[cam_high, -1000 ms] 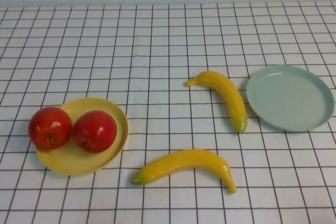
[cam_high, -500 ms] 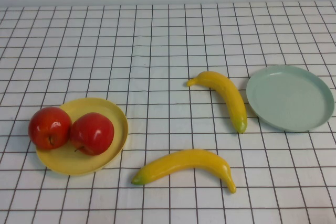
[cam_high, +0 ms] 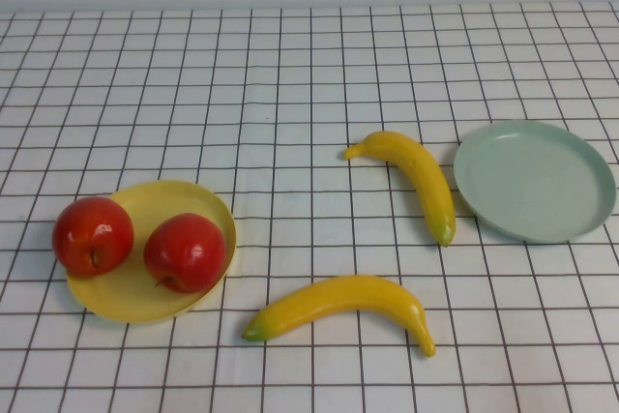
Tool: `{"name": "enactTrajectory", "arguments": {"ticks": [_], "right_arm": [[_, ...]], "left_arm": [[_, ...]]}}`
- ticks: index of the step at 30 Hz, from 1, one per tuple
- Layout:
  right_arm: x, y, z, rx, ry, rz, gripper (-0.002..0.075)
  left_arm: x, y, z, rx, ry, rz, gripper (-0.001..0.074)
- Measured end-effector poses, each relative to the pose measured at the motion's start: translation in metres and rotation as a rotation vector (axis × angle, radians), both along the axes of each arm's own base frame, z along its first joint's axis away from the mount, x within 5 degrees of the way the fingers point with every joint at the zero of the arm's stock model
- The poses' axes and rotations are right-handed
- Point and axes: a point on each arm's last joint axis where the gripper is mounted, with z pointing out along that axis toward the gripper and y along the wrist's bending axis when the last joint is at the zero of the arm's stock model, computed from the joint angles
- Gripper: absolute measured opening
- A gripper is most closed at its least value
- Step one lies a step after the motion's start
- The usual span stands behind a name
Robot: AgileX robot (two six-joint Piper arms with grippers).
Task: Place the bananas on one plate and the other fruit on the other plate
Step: Put another type of fruit in the right plate
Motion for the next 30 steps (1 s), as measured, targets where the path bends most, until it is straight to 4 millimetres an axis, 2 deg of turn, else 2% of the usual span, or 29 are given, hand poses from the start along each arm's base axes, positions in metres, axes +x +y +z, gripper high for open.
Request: {"name": "enactTrajectory", "arguments": {"ticks": [4, 7, 10, 15, 19, 24, 27, 30], "right_arm": [[-0.021, 0.001, 0.063, -0.001, -0.077, 0.011, -0.0015], [-0.022, 0.002, 0.083, 0.007, 0.012, 0.028, -0.0015], [-0.006, 0.004, 0.085, 0.030, 0.122, 0.043, -0.0015], [0.039, 0.013, 0.070, 0.000, 0.376, 0.141, -0.0015], [0.071, 0.027, 0.063, -0.097, 0.576, 0.361, -0.0015], [0.111, 0.049, 0.081, -0.264, 0.729, 0.652, -0.0003], [0.137, 0.071, 0.084, -0.373, 0.792, 0.779, 0.0066], [0.159, 0.099, 0.082, -0.482, 0.803, 0.872, 0.0227]], "left_arm": [[0.000, 0.000, 0.000, 0.000, 0.000, 0.000, -0.0002], [0.000, 0.000, 0.000, 0.001, 0.000, 0.000, -0.0002], [0.000, 0.000, 0.000, 0.002, 0.000, -0.001, -0.0003], [0.000, 0.000, 0.000, 0.002, 0.000, -0.001, -0.0003], [0.000, 0.000, 0.000, 0.002, 0.000, -0.001, -0.0003], [0.000, 0.000, 0.000, 0.002, 0.000, -0.001, -0.0003], [0.000, 0.000, 0.000, 0.002, 0.000, -0.001, -0.0003], [0.000, 0.000, 0.000, 0.002, 0.000, -0.001, -0.0003]]}}
